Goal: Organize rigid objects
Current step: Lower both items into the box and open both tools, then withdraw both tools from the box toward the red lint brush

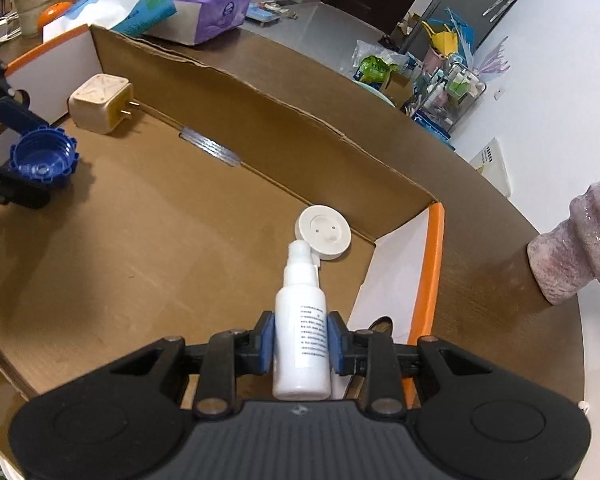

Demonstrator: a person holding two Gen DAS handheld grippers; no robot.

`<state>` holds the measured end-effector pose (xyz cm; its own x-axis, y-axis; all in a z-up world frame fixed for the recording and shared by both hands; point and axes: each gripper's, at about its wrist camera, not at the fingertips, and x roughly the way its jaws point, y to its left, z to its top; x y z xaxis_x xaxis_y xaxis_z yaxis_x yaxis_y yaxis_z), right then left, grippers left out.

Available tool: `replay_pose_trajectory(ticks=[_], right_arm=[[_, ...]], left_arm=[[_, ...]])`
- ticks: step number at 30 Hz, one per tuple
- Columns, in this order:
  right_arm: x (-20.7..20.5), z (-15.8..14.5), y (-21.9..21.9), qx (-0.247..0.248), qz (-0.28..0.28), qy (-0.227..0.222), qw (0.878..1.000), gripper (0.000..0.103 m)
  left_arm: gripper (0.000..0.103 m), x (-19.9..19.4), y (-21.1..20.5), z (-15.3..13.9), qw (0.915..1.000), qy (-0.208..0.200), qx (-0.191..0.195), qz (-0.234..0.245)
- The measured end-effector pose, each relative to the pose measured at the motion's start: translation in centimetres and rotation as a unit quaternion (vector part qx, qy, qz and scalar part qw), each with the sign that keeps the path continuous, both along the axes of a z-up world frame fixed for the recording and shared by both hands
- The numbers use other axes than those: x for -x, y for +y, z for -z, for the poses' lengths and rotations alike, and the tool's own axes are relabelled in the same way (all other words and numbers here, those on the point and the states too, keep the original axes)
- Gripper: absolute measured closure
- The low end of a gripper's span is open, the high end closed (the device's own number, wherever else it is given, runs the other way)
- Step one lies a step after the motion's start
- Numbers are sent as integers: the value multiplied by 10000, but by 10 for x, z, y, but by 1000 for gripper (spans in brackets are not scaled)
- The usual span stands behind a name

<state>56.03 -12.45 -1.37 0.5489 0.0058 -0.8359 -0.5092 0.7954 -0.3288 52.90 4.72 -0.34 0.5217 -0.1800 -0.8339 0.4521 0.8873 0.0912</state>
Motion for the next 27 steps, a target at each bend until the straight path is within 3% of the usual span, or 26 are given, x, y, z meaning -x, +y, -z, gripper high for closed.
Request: replay_pose_trajectory(ticks=[2,4,6,9,12,16,17,21,24,27], right_arm=[[3,0,4,35,-42,27,10000,76],[7,-2,4,28,-63,76,9999,68],[11,-5,4,-44,-91,127,9999,62],[16,-13,-1,-297,-78,172,9994,62],[26,-28,-7,-652,-57,50,9978,61],[57,-54,-18,-1169,-34,-376,9924,57],[67,-62,-21,-1294,-6,-534,9902,57],[106,-82,-33,-1933,248,-1221,9732,53],[143,-84,-39,-2312,553,-1655,9571,46],[179,-77,-47,-2678,805,-1962,9398,43]], left_arm=[[40,2,0,0,10000,-11,-10,-50],[33,6,3,-3,10000,-11,7,-72],[31,9,5,-8,9997,-88,81,-213],[29,27,14,-23,9971,-326,401,-566],[23,67,28,-48,9887,-899,775,-919],[17,134,43,-73,9733,-1817,822,-1132],[12,151,46,-76,9670,-2073,857,-1205],[12,202,43,-75,9457,-2778,720,-1524],[10,235,41,-63,9407,-2901,925,-1493],[5,265,40,-45,9381,-3082,838,-1340]])
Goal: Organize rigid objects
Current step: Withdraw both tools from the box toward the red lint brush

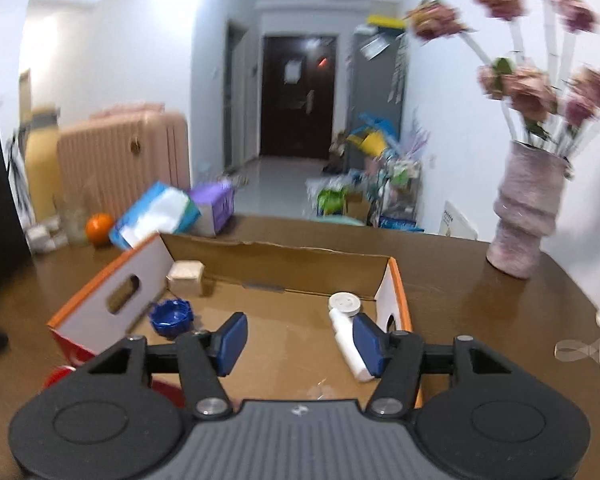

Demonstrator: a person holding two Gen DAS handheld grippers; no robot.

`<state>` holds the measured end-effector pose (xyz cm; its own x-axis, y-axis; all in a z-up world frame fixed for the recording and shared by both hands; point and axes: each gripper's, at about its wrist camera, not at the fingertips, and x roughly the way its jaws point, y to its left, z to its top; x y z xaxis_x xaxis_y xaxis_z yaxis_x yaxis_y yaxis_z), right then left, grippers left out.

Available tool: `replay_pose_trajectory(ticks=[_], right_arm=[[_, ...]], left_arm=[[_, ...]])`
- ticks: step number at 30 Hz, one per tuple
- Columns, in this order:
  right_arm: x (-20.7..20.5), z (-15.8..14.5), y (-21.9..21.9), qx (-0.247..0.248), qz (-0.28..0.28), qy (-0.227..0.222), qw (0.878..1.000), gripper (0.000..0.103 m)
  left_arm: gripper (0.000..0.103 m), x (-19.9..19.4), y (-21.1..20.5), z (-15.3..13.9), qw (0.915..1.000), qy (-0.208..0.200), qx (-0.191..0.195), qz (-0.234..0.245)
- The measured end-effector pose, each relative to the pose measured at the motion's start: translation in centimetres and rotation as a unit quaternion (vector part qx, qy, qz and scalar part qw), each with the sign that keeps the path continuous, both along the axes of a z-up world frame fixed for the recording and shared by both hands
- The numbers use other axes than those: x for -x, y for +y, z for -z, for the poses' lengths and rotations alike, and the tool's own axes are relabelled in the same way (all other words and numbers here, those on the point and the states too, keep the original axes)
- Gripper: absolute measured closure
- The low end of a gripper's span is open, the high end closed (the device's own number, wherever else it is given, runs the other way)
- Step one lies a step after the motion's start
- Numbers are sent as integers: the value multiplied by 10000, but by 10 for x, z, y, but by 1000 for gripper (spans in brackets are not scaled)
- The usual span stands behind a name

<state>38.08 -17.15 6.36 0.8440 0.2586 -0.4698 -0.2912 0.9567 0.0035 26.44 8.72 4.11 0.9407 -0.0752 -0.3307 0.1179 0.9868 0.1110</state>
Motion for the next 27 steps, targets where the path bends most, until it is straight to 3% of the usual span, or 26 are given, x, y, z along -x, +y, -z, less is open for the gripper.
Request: replay_pose_trajectory(ticks=[2,10,14,19,27], right_arm=[[25,7,-3,-264,0,-119,9996,38],[96,38,2,-663,350,-613,9953,32],[122,53,14,-478,299,-709,9959,31],[137,61,18,-403,263,-550,9973,26],[152,59,12,-468,323,-689,9960,26]], left_arm=[[4,17,0,14,10000,-15,-32,27],[0,62,8,36,9983,-112,566,-95],[0,69,8,37,9978,-257,582,-159],[0,76,10,37,9978,-269,596,-72],[0,88,8,34,9979,-288,574,-97]])
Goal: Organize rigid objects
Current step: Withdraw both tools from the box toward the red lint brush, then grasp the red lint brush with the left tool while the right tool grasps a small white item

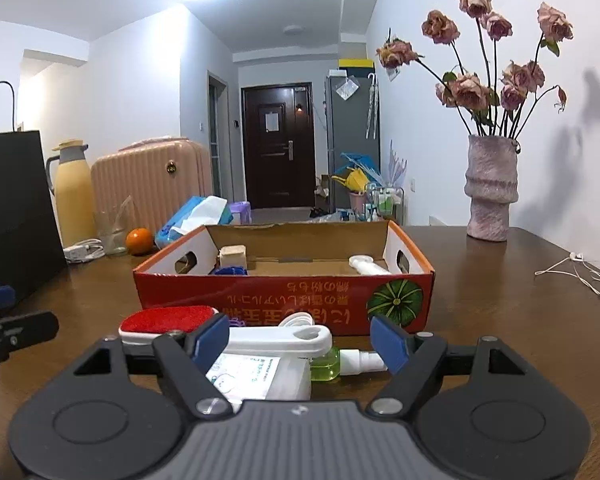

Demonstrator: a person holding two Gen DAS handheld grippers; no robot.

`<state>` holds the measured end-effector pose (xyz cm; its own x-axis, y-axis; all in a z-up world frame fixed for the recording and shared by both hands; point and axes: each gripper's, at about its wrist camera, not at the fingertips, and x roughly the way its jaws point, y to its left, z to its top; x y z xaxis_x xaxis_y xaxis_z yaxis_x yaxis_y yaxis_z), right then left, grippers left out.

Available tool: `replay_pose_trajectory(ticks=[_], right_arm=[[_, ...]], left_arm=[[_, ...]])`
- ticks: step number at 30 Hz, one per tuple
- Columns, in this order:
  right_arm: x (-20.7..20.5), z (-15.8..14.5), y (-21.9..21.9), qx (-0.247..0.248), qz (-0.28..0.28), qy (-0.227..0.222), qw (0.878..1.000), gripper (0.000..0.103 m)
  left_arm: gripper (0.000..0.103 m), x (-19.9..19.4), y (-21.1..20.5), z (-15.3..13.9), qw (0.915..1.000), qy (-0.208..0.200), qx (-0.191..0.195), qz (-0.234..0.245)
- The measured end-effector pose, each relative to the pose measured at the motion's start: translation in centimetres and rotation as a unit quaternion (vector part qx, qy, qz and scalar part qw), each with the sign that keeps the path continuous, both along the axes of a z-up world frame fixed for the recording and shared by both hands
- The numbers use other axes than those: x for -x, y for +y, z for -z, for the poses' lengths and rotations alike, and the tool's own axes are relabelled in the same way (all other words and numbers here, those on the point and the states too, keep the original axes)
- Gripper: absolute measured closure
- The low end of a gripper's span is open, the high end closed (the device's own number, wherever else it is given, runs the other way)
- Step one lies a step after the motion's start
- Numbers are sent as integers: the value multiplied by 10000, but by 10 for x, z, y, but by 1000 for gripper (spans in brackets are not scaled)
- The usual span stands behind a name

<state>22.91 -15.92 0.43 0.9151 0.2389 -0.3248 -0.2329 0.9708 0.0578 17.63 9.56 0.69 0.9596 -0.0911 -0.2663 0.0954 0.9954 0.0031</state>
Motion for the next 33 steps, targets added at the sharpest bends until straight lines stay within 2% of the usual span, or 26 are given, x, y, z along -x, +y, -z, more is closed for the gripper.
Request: replay_pose_trajectory(ticks=[8,13,19,26,30,33], right_arm=[[20,-1,-3,-41,-118,-202,9997,25],[42,-8,-15,-311,-39,-281,9991,23],[82,-3,-38,-396,140,-362,9985,19],[93,-2,-62,-288,219,-414,9985,18],[71,-1,-70,-346,173,-124,9992,19],[42,-2,-67,-432,-25,151,9989,20]], left_arm=[[0,20,-12,4,9999,85,-97,26],[0,38,-8,6,9994,219,232,146],[0,43,-10,5,9983,373,413,153],[0,12,-18,5,9972,581,439,148],[0,-19,-10,6,9955,761,549,115],[0,-53,1,7,9924,1042,651,44]])
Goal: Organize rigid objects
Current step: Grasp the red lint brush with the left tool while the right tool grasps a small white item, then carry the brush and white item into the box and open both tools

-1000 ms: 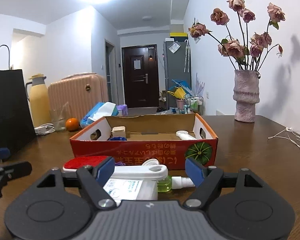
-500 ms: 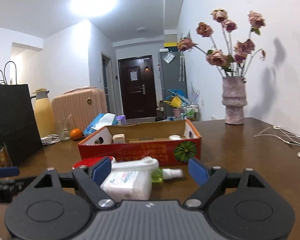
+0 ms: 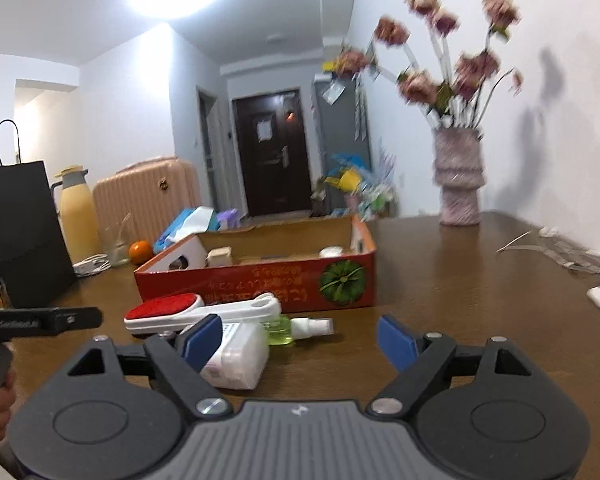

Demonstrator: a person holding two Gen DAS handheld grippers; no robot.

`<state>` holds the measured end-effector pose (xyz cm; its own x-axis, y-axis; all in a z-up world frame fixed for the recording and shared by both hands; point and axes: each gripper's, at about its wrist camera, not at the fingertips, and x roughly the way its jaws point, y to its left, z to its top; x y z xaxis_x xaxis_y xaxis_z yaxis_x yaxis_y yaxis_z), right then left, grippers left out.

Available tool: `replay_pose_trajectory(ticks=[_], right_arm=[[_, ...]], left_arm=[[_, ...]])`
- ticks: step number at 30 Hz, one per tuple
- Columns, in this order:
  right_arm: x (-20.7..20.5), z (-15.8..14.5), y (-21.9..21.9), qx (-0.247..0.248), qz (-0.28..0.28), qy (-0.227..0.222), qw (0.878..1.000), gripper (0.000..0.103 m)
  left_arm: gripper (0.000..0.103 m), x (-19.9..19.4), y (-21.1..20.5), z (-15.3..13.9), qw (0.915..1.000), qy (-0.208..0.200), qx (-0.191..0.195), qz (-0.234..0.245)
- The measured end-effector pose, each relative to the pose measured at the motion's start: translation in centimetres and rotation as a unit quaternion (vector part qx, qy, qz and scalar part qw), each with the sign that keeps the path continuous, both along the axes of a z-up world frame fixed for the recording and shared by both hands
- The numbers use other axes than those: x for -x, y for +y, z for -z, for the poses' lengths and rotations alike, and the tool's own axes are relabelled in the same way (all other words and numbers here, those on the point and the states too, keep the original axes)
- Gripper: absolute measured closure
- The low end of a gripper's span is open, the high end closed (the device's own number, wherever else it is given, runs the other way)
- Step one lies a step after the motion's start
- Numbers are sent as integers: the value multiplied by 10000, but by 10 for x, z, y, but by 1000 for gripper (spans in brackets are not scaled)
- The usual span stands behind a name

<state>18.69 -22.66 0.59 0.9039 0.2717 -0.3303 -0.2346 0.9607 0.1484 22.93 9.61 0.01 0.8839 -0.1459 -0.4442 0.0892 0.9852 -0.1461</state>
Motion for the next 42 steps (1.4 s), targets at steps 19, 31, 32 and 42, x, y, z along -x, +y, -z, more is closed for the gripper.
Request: replay_pose_trajectory(ticks=[19,31,32,42], right_arm=[[-147,29,7,-1417,-590,1614,9749,77],[-143,26,-3,-1824,-585,1625,9679,84],[-139,23,-5,-1837,-589,1558,9688,84],[-91,-6,-38,-2010,-451,1069,9727,84]], left_arm=[[19,-108,47,33,9829,1016,1507,305],[33,-89,49,26,9785,950,1823,178],[34,-84,48,22,9787,908,1833,186],[35,-34,18,-15,9801,485,1891,347]])
